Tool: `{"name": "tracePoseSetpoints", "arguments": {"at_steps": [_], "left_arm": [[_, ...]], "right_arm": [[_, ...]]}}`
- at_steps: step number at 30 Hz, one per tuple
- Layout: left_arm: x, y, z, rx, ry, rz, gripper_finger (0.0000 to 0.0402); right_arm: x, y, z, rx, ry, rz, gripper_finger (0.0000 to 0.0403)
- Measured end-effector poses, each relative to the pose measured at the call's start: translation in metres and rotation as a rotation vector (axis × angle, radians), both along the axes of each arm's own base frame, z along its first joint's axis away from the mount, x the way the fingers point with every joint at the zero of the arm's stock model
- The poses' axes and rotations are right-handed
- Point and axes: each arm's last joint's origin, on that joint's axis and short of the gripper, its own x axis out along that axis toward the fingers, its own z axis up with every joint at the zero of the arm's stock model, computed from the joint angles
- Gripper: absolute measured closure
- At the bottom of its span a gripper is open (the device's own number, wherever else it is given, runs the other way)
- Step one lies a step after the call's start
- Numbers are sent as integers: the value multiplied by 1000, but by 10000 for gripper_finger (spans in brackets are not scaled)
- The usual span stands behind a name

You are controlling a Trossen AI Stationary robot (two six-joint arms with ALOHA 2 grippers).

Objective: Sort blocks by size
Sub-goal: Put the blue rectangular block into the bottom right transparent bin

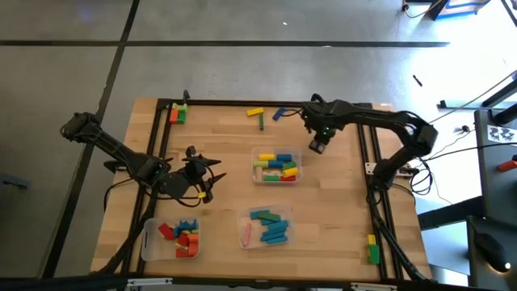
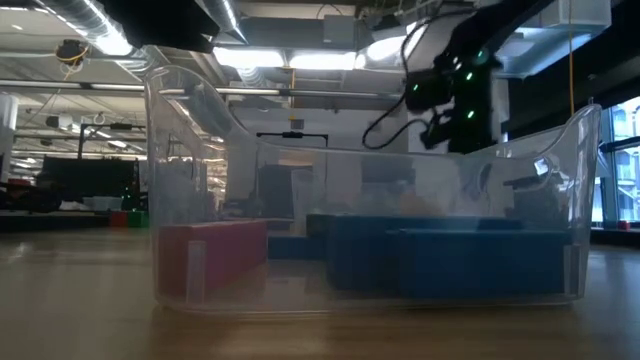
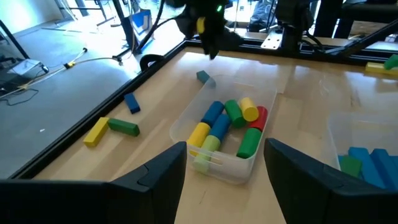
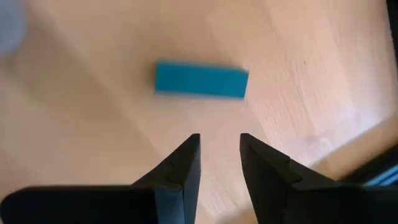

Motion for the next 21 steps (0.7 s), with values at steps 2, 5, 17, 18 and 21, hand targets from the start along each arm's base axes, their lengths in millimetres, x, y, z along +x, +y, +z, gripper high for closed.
{"name": "tracePoseSetpoints", "arguments": {"at_steps": [2, 5, 17, 18, 21], "left_arm": [[0, 0, 0, 2, 1, -1, 192], [0, 0, 0, 2, 1, -1, 192], [0, 0, 0, 3, 3, -1, 192], [0, 0, 0, 5, 4, -1, 192], [0, 0, 0, 7, 5, -2, 192]], "right_arm": [[-7, 5, 10, 13, 11, 77, 290], [-13, 8, 17, 15, 32, 178, 290], [-8, 3, -13, -13, 112, 436, 180], [-7, 2, -17, -22, 107, 458, 165], [-6, 2, -29, -57, 91, 553, 131]]}}
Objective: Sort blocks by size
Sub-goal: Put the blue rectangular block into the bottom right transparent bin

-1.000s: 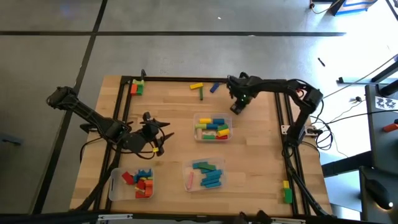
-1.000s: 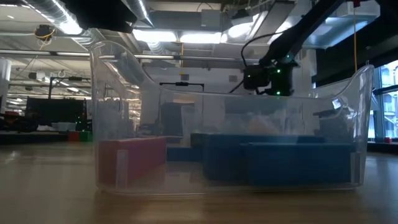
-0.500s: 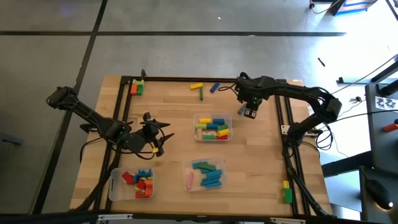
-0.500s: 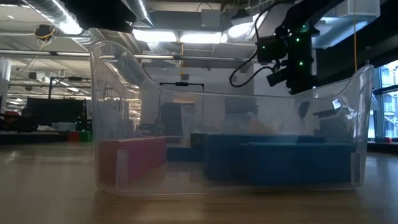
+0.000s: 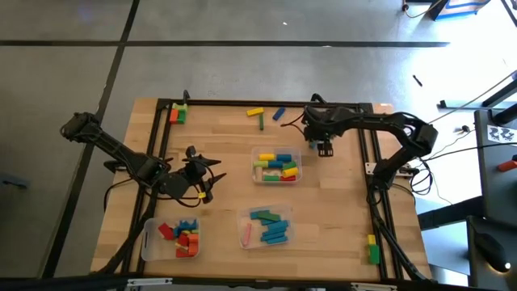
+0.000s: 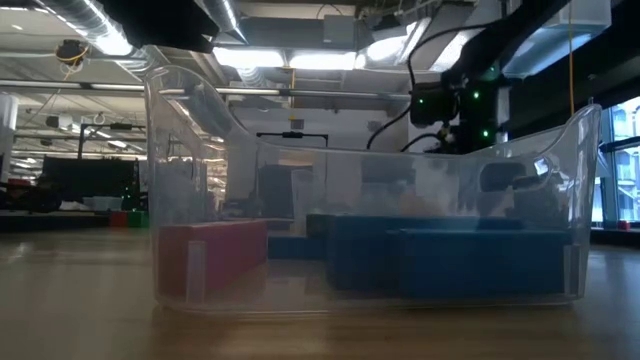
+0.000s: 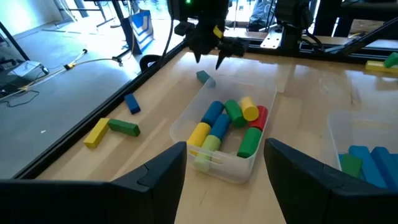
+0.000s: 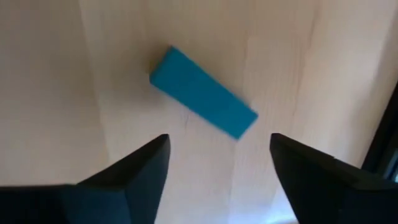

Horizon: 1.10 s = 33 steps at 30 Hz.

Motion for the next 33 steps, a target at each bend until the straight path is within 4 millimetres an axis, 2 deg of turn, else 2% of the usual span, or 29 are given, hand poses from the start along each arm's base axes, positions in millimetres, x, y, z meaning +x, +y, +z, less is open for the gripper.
{"name": "tracePoseSetpoints", "arguments": {"at_steps": [3, 7, 12, 17, 23, 33], "left_arm": [[0, 0, 0, 10, 6, -4, 192], [0, 0, -1, 16, 14, -5, 192], [-1, 1, -2, 23, 28, -4, 192], [-1, 1, -2, 21, 27, -3, 192], [-1, 1, -2, 21, 28, -3, 192], [-1, 1, -2, 16, 26, -1, 192]], "right_arm": [[0, 0, -10, -26, -20, 77, 112], [1, 0, -20, -64, -61, 158, 109], [-1, 2, -34, -71, -119, 235, 127], [-4, 4, -39, -71, -133, 255, 154], [-6, 1, -40, -14, -189, 157, 199], [-25, -16, -42, 163, -296, -226, 252]]}}
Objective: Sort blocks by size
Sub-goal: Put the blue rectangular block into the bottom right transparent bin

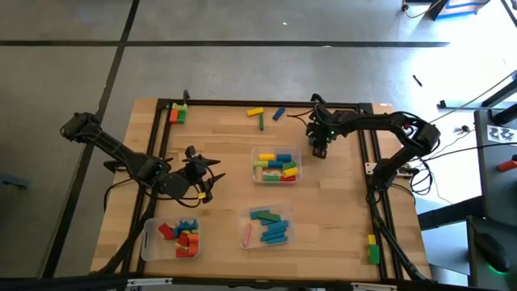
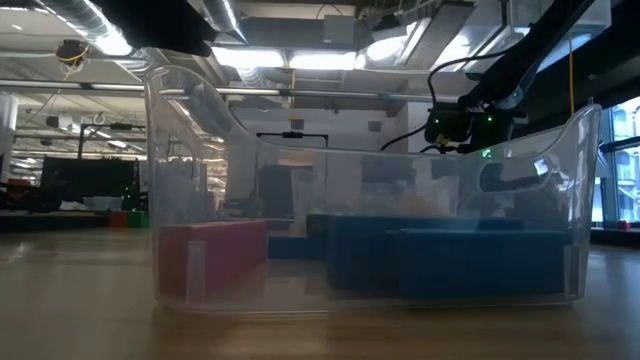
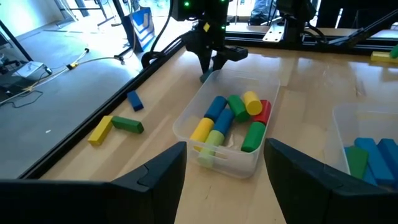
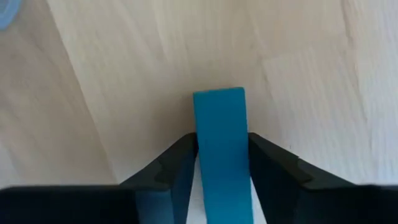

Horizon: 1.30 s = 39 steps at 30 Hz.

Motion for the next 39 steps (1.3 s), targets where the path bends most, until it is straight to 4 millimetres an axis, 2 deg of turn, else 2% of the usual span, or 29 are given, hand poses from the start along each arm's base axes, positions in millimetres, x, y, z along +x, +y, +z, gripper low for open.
{"name": "tracePoseSetpoints", "arguments": {"at_steps": [6, 10, 16, 22, 27, 33, 39], "left_arm": [[0, 0, 0, -11, -7, 4, 192], [0, 0, 0, -18, -14, 6, 192], [0, 0, 1, -21, -18, 6, 192], [0, 0, 1, -21, -18, 7, 192], [1, -1, 2, -29, -37, 5, 192], [1, -1, 3, -29, -39, 2, 192], [-1, -7, 3, -30, -40, -27, 192]], "right_arm": [[-1, 1, 0, 43, -6, -96, 303], [-6, 6, 7, 54, -10, -136, 306], [-12, 23, 39, 0, -55, -186, 302], [-14, 66, 78, -26, -195, -186, 301], [-4, 110, 108, 20, -450, -148, 299], [29, 170, 123, 103, -728, 80, 299], [54, 224, 120, 155, -891, 245, 297]]}}
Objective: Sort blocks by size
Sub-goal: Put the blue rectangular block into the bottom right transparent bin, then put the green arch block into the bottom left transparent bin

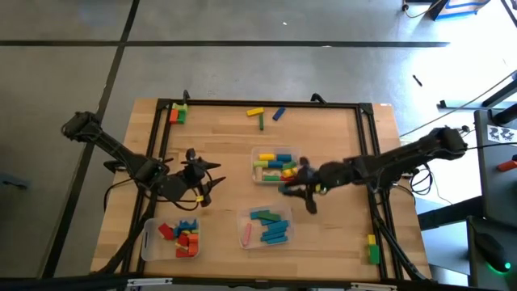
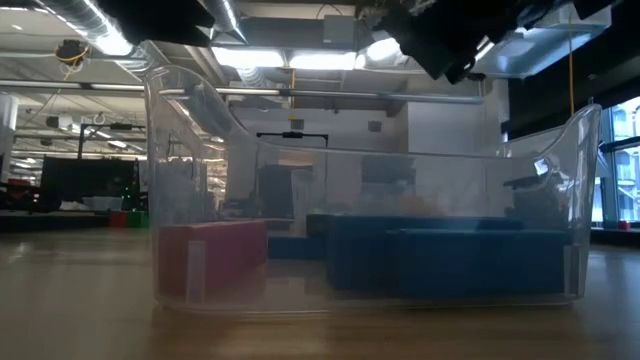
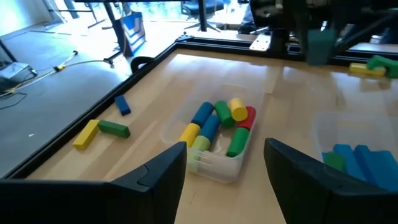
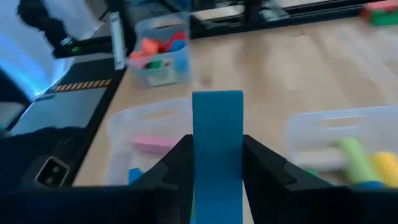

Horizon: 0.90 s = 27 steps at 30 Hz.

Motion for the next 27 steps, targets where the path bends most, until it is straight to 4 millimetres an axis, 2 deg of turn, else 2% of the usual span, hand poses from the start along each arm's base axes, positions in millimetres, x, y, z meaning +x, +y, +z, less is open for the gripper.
{"name": "tracePoseSetpoints", "arguments": {"at_steps": [7, 11, 16, 21, 27], "left_arm": [[-1, -3, 0, -1, -3, -15, 192], [-1, -3, 0, -16, -7, -9, 192], [-2, -3, 0, -27, -10, -5, 192], [-3, -5, -1, -55, -21, -4, 192], [-4, -8, -1, -47, -17, -25, 192]], "right_arm": [[21, 43, -31, -7, 10, 116, 294], [36, 64, -39, -8, 44, 178, 287], [51, 80, -48, -17, 111, 219, 268], [56, 83, -43, -50, 270, 171, 224], [52, 96, -12, -18, 389, 177, 175]]}}
